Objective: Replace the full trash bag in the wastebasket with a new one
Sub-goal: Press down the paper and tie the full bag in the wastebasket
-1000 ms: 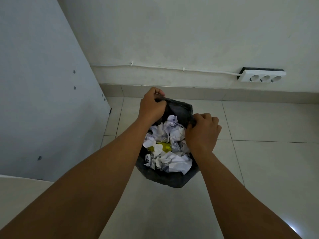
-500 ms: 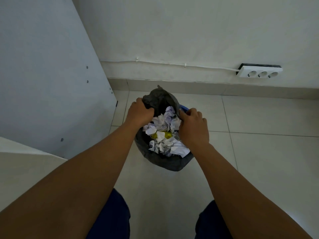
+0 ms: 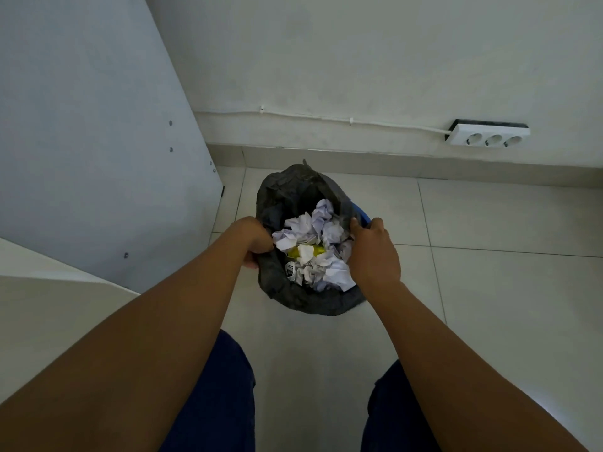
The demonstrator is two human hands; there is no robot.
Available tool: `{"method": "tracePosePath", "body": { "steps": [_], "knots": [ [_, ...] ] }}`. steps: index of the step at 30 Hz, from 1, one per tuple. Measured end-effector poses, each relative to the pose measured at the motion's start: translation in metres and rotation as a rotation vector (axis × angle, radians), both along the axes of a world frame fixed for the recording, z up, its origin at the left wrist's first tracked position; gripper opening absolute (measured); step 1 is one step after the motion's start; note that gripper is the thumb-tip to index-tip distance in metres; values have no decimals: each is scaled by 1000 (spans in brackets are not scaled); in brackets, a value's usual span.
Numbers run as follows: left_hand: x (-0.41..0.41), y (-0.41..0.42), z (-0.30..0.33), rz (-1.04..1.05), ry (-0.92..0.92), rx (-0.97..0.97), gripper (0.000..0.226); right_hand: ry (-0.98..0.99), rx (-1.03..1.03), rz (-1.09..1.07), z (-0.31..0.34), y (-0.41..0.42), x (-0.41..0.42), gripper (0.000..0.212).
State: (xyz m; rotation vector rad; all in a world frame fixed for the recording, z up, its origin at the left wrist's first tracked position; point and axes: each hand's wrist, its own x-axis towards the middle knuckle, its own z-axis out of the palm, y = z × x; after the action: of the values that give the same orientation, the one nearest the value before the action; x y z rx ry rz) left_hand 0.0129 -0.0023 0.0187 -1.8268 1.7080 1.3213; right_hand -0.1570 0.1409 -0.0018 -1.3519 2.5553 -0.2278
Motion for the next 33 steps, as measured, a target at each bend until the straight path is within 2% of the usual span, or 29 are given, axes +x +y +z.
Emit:
{"method": "tracePosePath", "body": {
  "steps": [3,8,12,15,17,20,22,24,25,27,28,30,33],
  "knots": [
    [9,0,-9,-80,-97,-77,29,-18,-62,-44,3,-2,-4,20],
    [17,11,-3,-161,-216,-470,31,85,-68,48,9,1,-2,38],
    [7,14,1,-116,-176,-550,28,-1,-191,53,9,-4,9,33],
    [-2,14,-1,-68,9,-523,32,-130,-263,48,12,-6,19,38],
    [-5,12,0,-45,92,-467,36,-128,-253,34,18,-7,22,44],
    [-1,12,6,-8,116,-436,39,-133,-192,30,22,-5,21,54],
    [8,12,4,24,100,-415,38,-241,-191,15,18,-3,19,57],
    [14,18,8,50,86,-341,25,-325,-189,-17,10,-1,18,48],
    [17,20,8,65,84,-294,27,-338,-151,-46,7,0,18,42],
    [20,23,12,124,88,-169,83,-341,-73,-91,4,4,20,35],
    [21,26,16,166,116,-101,92,-326,-46,-98,3,6,22,37],
    [24,32,25,186,159,23,90,-231,45,-75,5,12,26,50],
    [29,38,30,24,57,119,91,-179,228,-29,15,19,34,76]
  ]
}}
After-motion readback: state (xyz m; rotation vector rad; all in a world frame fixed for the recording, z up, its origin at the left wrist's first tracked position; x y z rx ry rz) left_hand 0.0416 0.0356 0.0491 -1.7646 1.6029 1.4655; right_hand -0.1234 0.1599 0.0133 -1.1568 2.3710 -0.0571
